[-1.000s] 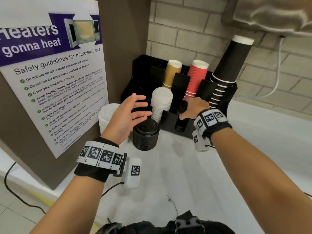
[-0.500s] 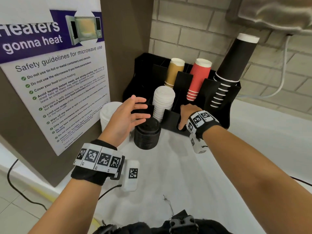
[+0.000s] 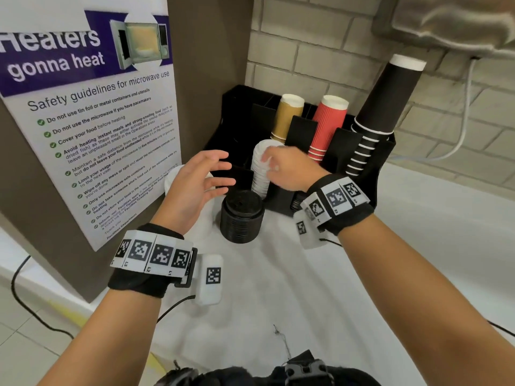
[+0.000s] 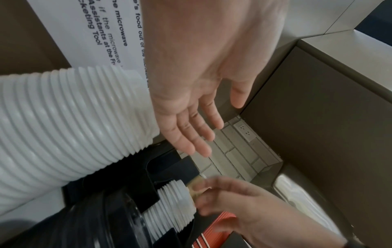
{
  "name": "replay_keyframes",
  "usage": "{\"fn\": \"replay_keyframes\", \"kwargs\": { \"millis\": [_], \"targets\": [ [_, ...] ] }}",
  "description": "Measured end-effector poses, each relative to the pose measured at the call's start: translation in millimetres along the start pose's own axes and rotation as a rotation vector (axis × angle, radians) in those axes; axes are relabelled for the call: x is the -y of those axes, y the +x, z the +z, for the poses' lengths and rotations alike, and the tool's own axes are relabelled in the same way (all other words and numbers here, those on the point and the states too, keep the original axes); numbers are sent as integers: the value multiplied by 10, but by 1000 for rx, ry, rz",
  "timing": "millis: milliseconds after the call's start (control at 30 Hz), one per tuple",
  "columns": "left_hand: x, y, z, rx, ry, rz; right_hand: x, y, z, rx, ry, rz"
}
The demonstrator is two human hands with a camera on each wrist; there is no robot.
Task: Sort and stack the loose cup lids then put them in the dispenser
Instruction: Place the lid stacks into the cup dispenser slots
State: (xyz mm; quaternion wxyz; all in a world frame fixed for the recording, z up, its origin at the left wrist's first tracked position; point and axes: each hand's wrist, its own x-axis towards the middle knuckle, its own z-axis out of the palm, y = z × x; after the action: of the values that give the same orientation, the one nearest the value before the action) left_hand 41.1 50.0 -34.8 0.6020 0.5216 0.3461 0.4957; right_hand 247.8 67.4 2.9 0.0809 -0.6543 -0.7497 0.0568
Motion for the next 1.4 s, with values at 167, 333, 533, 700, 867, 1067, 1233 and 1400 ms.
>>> {"fn": "replay_keyframes", "kwargs": {
  "millis": [167, 333, 533, 700, 867, 1067, 1233, 1400],
  "targets": [
    [13, -42, -56, -2, 3, 6, 293, 67, 422, 405, 20, -53],
    [59, -94, -123, -4, 16, 11, 280, 152, 684, 416, 7, -9],
    [73, -109, -152, -21, 42, 27, 218, 177, 696, 357, 127, -37],
    [68, -120, -67, 40, 164, 177, 123, 120, 360, 207, 424, -64],
    [144, -128, 126, 164, 312, 191, 79, -120, -34, 80, 756, -110],
    [224, -105, 295, 245, 147, 224, 132, -405, -82, 143, 1091, -86],
    [278, -67, 323, 270, 160, 229, 42, -535, -14, 129, 1239, -60],
    [256, -42, 328, 287, 146, 180, -162, -634, 12, 227, 1290, -172]
  ]
}}
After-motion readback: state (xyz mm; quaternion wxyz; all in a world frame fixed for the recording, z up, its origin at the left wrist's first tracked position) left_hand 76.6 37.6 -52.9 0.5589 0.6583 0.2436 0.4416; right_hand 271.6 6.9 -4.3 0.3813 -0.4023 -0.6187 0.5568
